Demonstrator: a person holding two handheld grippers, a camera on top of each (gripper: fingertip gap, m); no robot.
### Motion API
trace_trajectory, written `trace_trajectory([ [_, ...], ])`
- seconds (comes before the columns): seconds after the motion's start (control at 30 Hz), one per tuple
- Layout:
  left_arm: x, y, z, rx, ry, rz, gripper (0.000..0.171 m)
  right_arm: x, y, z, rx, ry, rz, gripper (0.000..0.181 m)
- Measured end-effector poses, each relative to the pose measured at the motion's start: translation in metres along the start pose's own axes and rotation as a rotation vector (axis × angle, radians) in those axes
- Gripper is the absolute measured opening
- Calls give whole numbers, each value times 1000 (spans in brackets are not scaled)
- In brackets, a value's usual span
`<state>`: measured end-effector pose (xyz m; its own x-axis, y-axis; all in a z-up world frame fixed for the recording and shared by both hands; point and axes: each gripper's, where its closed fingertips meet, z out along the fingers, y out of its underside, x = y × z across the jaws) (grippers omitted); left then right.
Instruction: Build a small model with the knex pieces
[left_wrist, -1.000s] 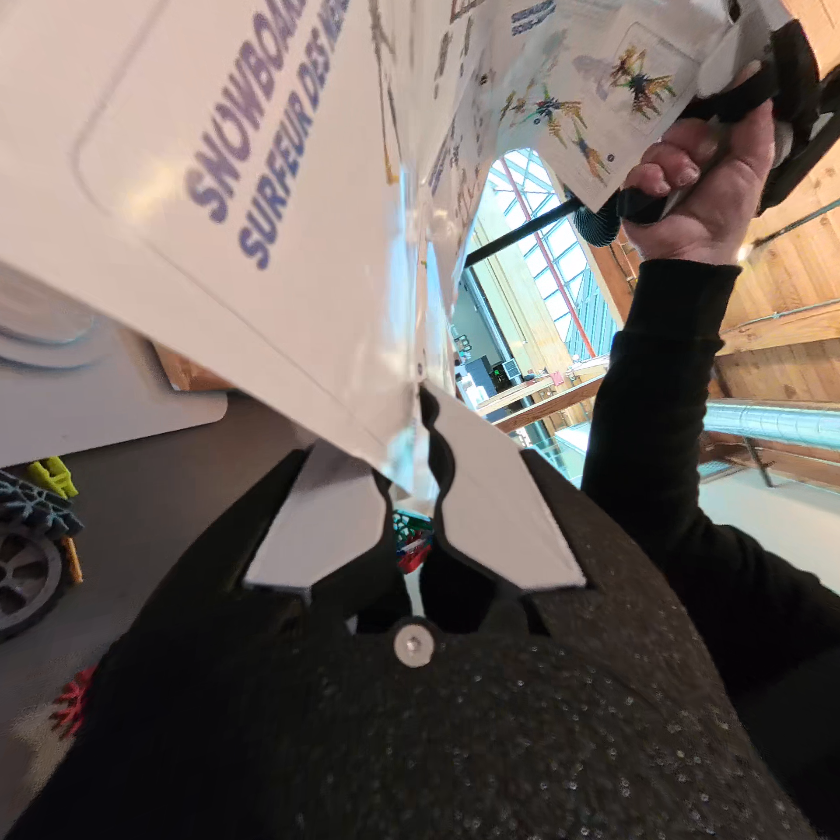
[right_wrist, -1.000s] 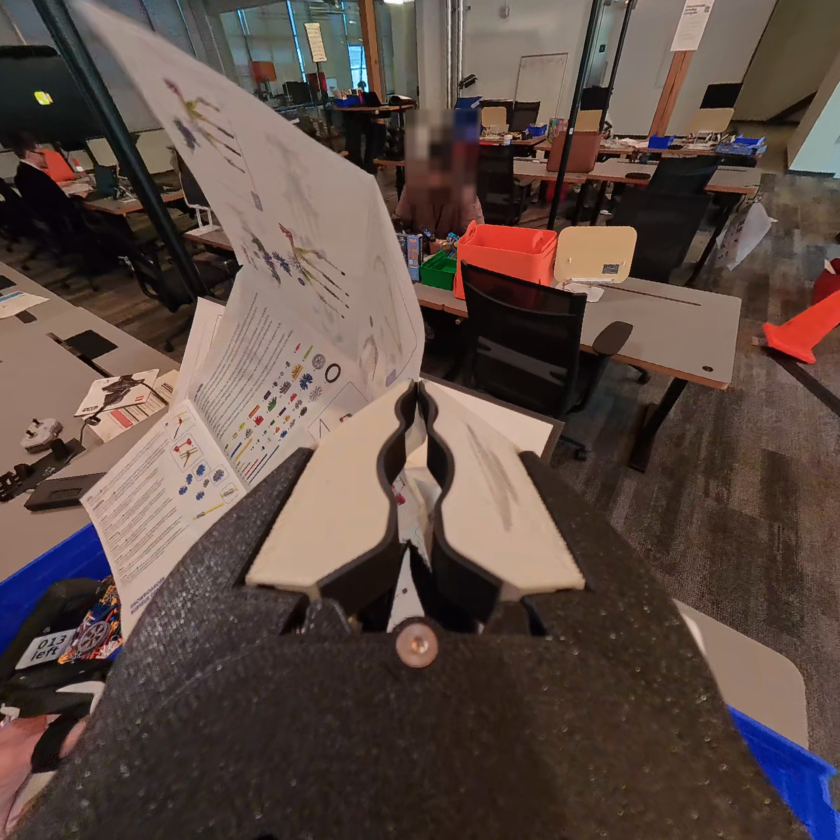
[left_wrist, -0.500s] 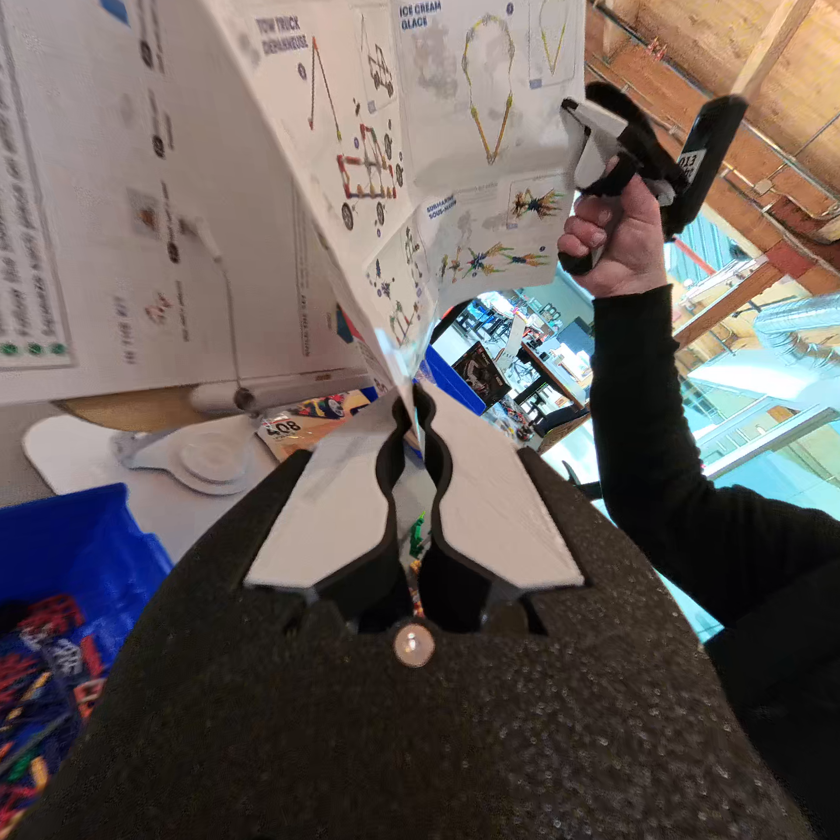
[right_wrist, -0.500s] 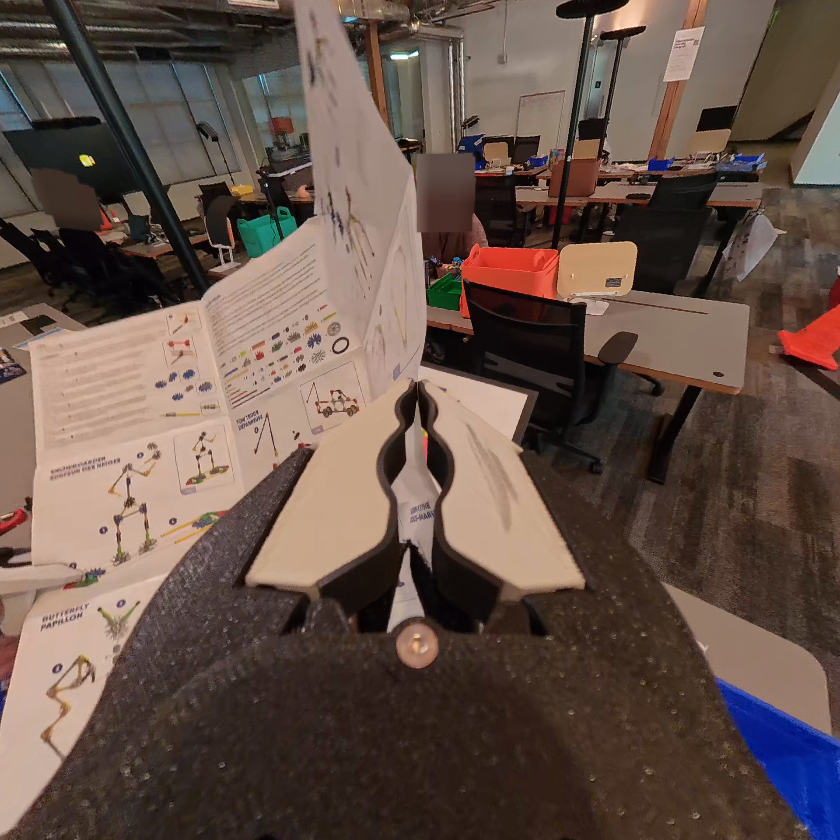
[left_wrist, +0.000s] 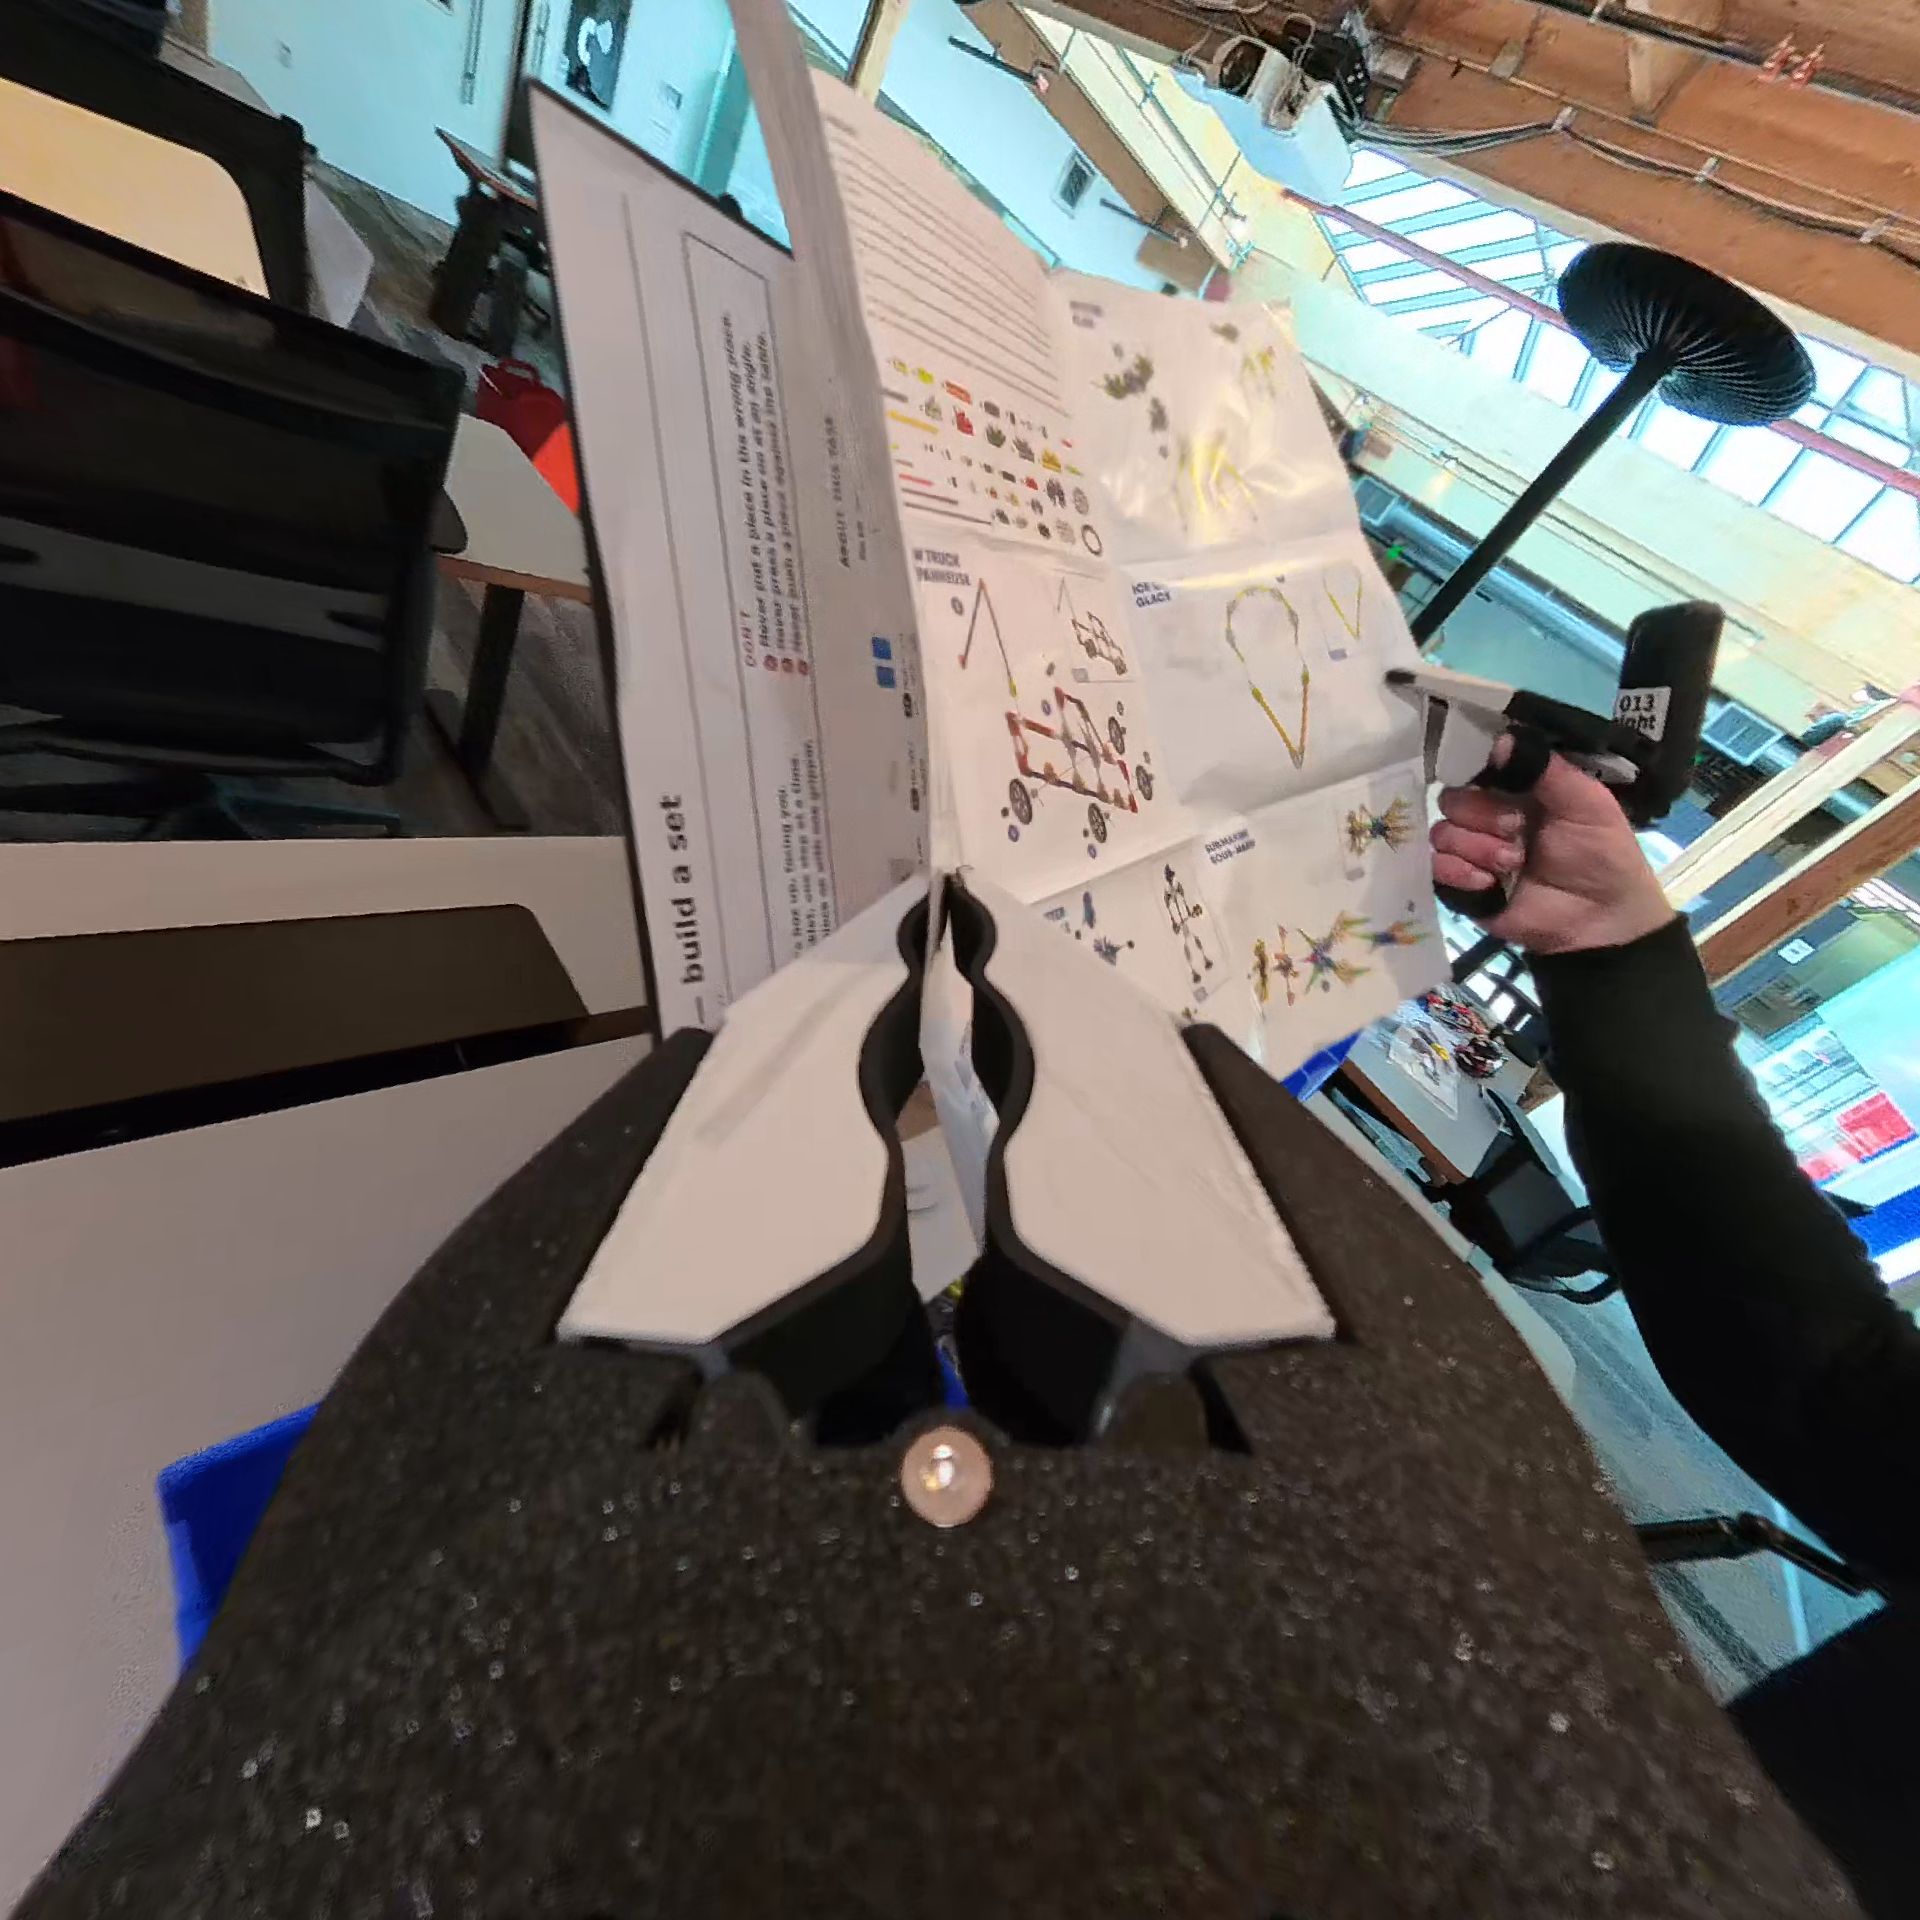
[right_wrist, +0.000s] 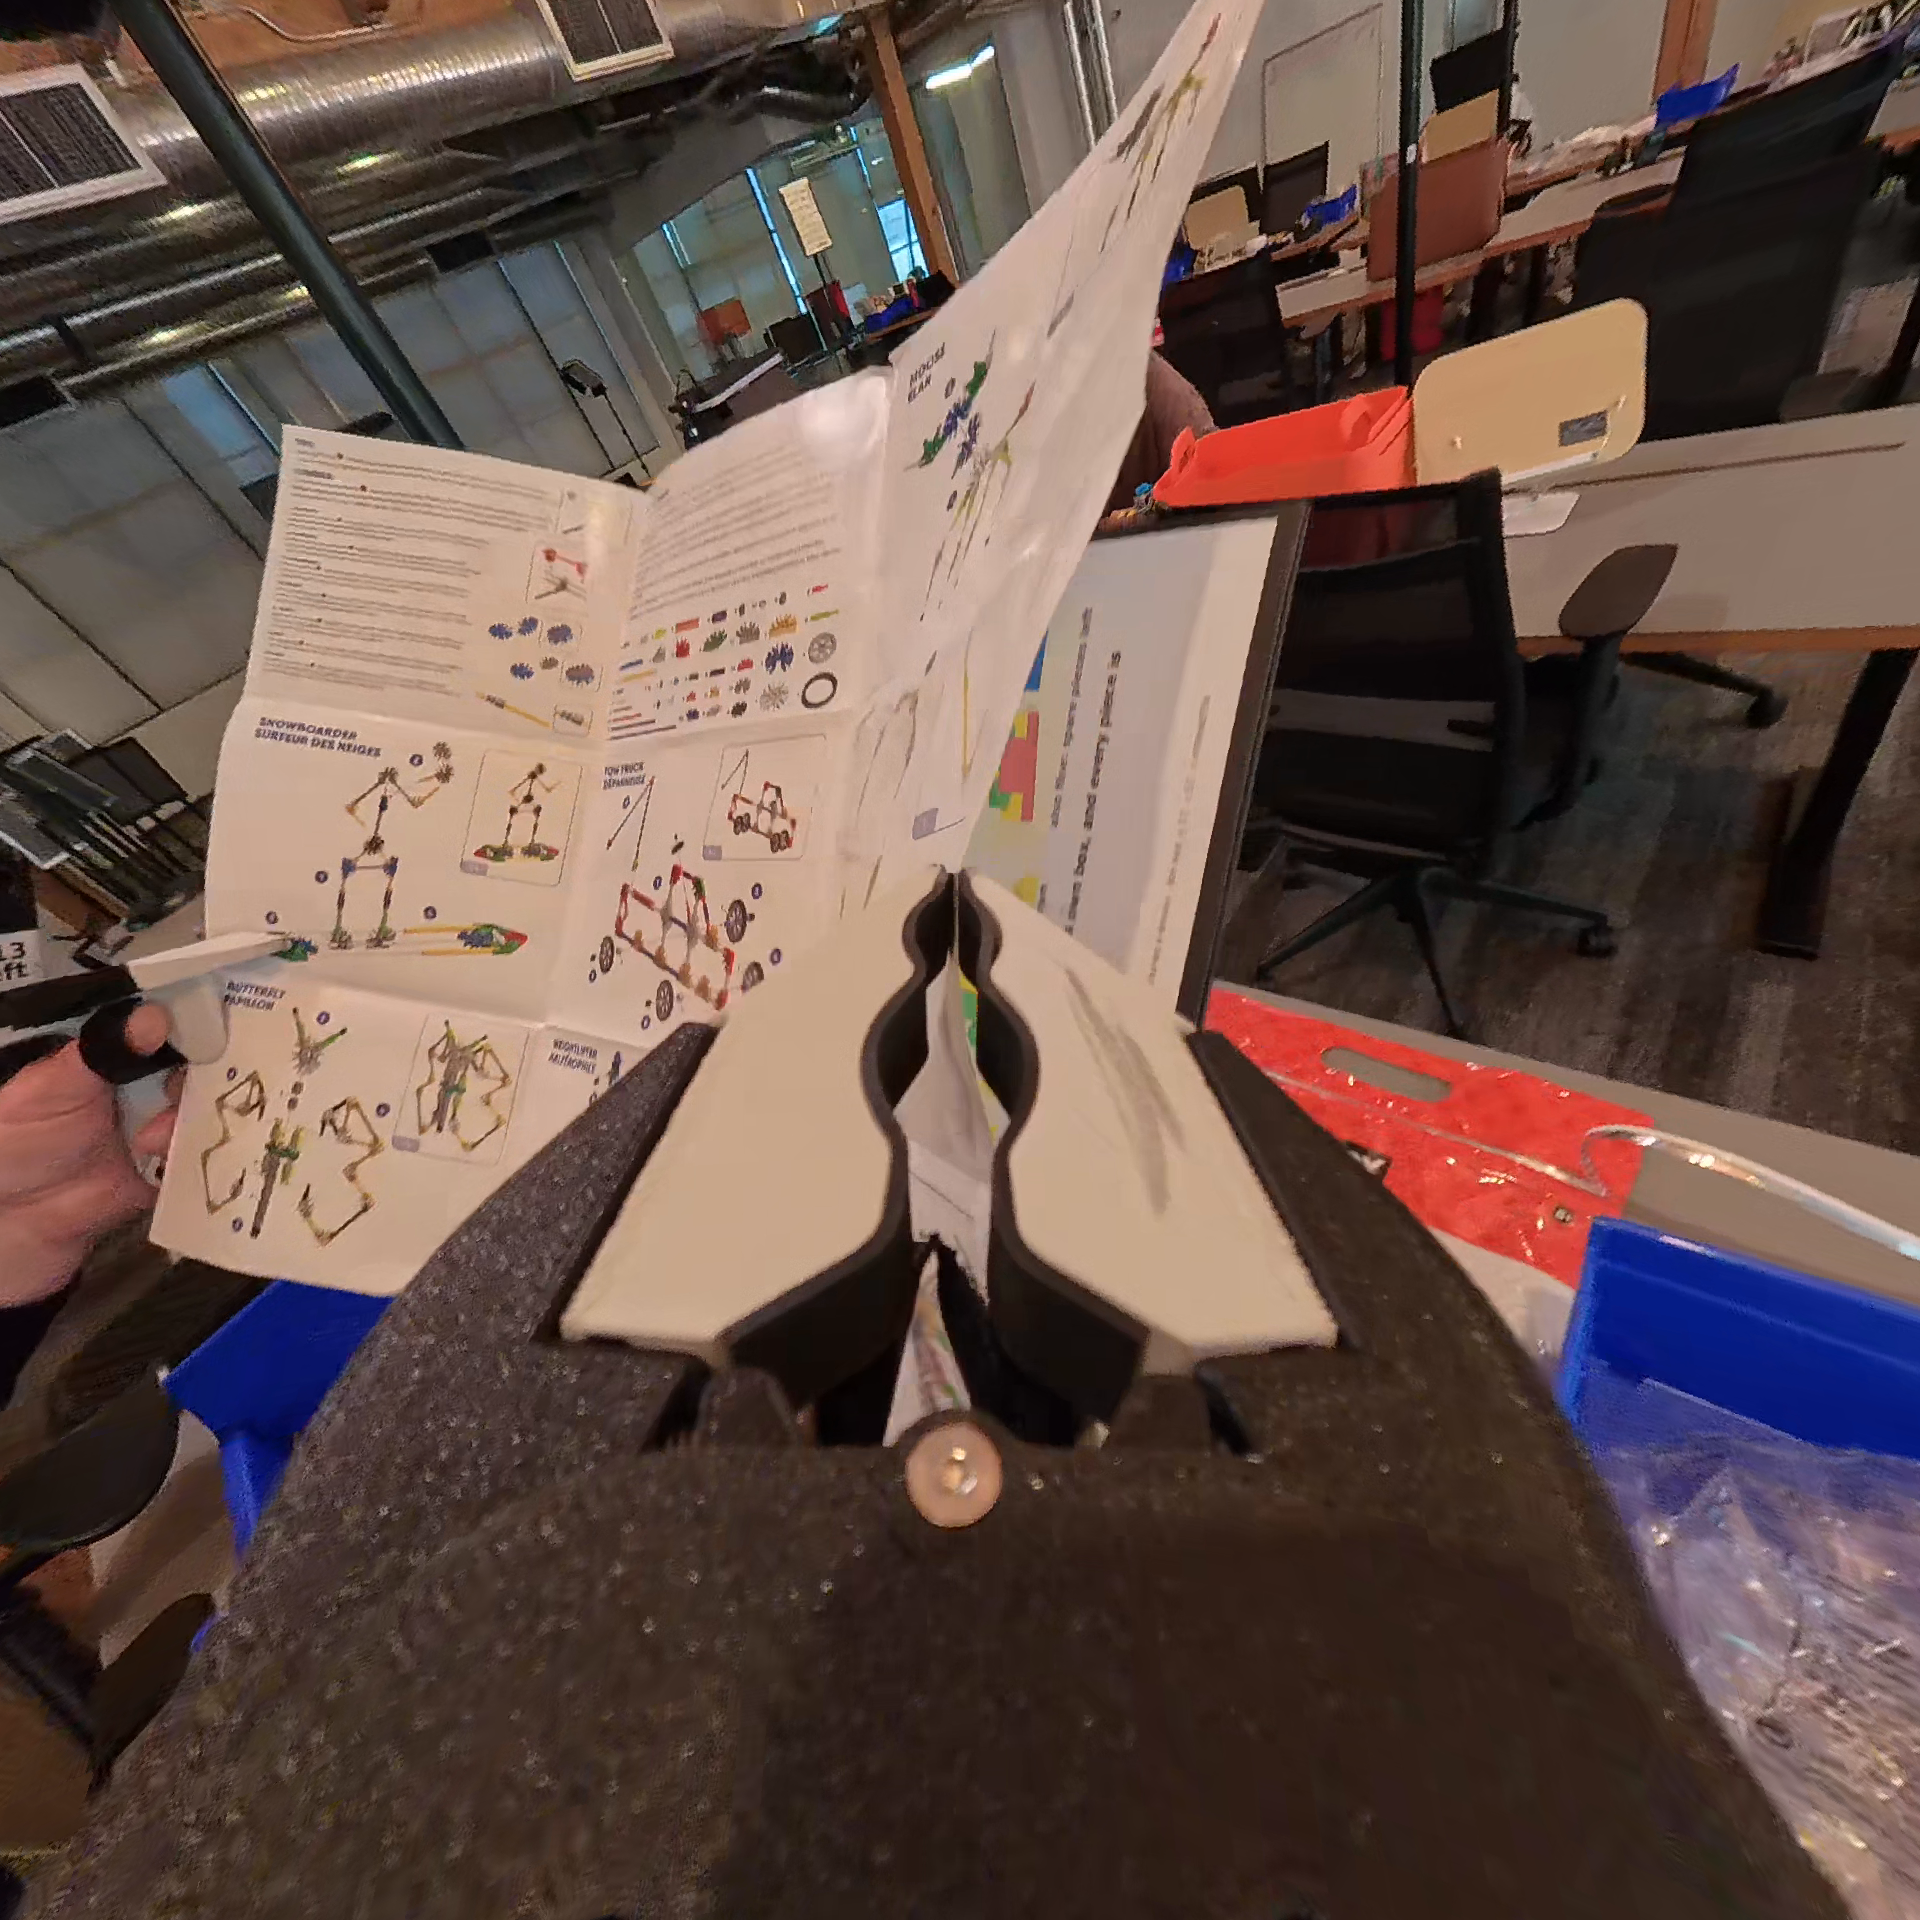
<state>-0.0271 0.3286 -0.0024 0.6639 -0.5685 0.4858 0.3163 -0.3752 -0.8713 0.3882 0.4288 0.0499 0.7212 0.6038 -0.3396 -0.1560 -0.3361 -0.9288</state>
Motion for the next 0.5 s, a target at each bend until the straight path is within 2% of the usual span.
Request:
trace_trajectory([
  [0.27,-24,-2,-7,-4,-33,2,0,7,49,2,-24,-14,85,0],
  [0.5,-28,-5,-11,2,-28,4,0,15,77,4,-47,-4,118,0],
])
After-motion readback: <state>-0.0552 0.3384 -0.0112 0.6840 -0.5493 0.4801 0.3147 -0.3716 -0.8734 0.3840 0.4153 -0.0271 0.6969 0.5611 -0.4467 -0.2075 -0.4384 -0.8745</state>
